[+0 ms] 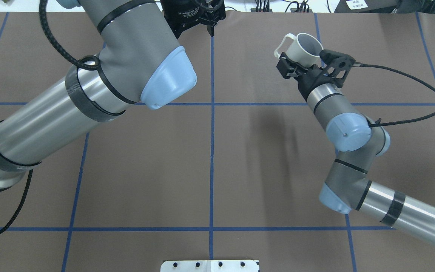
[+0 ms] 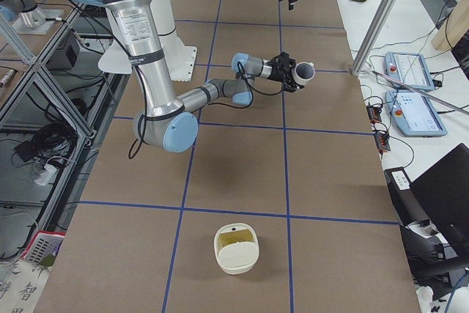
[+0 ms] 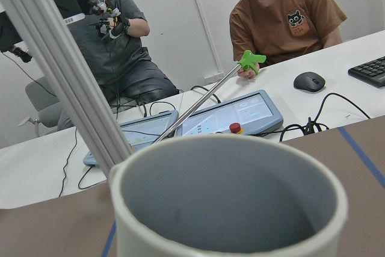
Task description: Left arm hands cup to right arm to dump lemon
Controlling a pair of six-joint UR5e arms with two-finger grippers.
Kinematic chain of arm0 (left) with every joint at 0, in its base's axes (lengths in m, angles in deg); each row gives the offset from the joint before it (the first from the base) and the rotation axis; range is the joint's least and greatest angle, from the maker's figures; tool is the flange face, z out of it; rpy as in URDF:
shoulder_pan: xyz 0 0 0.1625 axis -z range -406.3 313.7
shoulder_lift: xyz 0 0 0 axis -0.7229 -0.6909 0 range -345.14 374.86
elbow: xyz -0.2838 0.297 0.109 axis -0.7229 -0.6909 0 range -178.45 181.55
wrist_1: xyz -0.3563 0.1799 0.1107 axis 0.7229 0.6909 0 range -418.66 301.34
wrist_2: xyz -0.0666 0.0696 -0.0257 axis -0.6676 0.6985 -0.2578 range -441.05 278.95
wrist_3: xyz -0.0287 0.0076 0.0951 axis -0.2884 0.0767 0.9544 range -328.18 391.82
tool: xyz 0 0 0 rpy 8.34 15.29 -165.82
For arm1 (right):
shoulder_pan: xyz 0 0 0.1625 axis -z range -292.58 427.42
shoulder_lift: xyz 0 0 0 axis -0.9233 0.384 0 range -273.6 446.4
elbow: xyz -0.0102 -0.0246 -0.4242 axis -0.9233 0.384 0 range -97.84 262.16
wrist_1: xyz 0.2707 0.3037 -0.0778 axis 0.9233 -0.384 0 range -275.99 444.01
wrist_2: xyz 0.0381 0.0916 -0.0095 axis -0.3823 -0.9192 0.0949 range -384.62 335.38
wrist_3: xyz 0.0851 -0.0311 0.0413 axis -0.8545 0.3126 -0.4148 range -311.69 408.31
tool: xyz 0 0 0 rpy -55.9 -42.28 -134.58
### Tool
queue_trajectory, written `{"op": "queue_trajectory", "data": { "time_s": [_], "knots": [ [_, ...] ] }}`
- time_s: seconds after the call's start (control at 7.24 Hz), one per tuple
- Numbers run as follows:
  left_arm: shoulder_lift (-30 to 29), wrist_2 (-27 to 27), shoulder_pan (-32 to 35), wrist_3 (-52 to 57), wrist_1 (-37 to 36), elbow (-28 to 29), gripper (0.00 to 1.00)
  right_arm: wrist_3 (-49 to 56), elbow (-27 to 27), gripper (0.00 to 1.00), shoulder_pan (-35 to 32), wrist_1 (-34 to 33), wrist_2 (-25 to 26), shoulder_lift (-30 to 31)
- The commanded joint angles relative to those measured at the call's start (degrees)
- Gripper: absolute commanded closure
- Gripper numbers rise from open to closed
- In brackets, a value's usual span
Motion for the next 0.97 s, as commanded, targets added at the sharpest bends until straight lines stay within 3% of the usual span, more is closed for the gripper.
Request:
{"op": "queue_trajectory", "data": {
  "time_s": [0.0, 0.28, 0.83],
  "knots": [
    [-0.7, -0.1, -0.4, 2.7, 0.4, 2.5, 0.0, 2.0, -1.0, 0.7, 5.9, -6.2, 5.2, -4.2],
    [-0.9, -0.1, -1.9, 2.1, 0.8, 2.9, 0.0, 5.9, -1.5, 0.7, 9.9, -14.5, 10.7, -8.0],
    [-1.5, -0.7, -3.0, 1.2, 1.0, 4.3, 0.0, 10.7, -1.6, 0.66, 15.6, -17.8, 15.2, -10.5]
  ]
}}
